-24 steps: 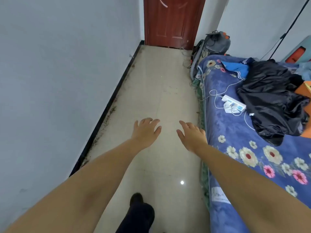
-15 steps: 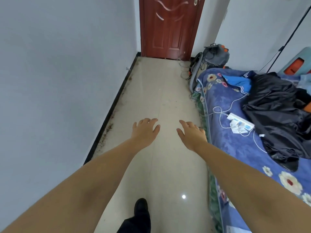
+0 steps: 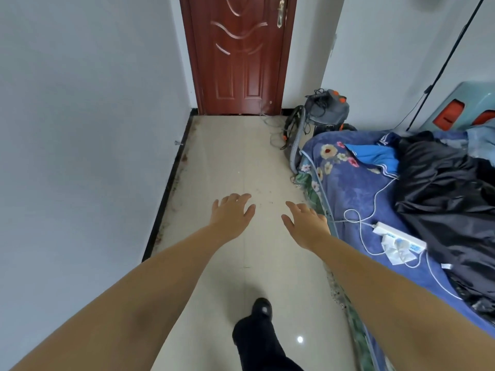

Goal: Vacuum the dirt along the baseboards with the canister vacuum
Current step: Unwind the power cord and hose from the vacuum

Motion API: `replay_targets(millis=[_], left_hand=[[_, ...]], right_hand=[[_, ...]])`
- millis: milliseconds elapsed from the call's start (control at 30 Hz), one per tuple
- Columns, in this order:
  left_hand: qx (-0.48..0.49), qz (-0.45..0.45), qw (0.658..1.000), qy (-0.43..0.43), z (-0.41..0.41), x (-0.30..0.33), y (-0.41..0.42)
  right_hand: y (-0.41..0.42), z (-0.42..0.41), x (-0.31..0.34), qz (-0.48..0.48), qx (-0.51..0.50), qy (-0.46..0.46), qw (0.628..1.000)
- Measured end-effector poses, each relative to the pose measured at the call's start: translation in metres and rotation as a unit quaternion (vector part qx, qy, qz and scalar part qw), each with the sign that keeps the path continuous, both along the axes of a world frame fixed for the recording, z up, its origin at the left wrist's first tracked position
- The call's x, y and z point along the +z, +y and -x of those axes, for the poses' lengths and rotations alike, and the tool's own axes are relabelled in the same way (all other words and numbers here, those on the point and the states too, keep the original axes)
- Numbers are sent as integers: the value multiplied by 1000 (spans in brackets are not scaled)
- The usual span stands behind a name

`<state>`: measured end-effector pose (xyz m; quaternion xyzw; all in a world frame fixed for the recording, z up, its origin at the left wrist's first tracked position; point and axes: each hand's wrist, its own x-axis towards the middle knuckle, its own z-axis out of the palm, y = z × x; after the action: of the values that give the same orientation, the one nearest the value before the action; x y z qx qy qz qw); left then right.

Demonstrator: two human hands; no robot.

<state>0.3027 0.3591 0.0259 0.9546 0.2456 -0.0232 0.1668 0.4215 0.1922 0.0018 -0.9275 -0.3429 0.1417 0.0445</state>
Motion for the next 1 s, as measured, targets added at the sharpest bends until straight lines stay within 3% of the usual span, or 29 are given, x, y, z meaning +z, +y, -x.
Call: replay_targets(millis=[533,867,1000], left_hand=[[37,1,999,11,-276,-8,248],[-50,-41,998,13,-485,5,434],[-68,-29,997,19,-578,7,472]], right_hand=[[250,-290,3,5,43,6,999],[408,-472,7,-23,-32,-12,999],[442,-541,9,-27,-49,-16,998]])
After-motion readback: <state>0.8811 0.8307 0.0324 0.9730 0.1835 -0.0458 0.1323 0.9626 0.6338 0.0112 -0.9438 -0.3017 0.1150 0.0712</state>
